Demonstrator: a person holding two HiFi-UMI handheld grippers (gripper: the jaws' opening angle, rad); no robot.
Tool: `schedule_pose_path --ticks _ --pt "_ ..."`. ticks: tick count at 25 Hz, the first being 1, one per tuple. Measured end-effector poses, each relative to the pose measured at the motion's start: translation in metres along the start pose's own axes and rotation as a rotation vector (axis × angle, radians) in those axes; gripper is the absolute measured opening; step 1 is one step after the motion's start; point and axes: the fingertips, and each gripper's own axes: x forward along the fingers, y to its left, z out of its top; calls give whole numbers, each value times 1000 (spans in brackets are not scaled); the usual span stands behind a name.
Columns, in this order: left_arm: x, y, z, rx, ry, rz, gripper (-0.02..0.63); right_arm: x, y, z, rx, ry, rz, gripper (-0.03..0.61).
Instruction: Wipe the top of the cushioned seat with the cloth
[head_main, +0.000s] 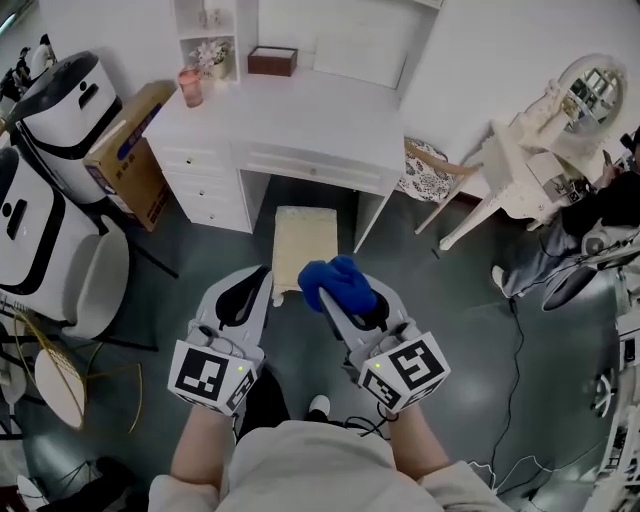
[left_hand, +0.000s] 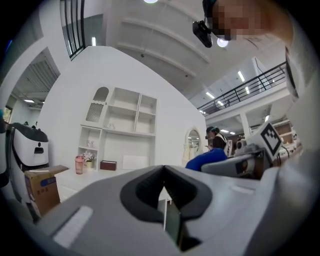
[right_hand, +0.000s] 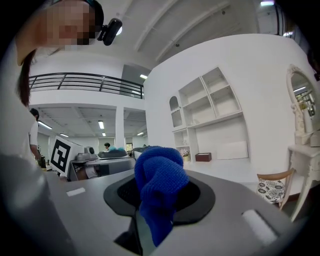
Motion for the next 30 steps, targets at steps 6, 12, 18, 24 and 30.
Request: schedule_pose_path --ticks 6,12,18,24,30 --pt "34 62 -1 -14 9 -71 -1 67 -15 5 44 -2 -69 140" --pt "57 126 -3 -18 8 -119 0 129 -20 7 68 -12 -123 140" --pt "77 173 -8 -22 12 -171 -1 175 -25 7 82 -14 -185 140" --pt "95 195 -13 -32 23 -233 -2 200 -30 6 94 -12 -236 140" --pt "115 202 -29 -61 41 -275 -2 212 -44 -2 95 8 -275 140"
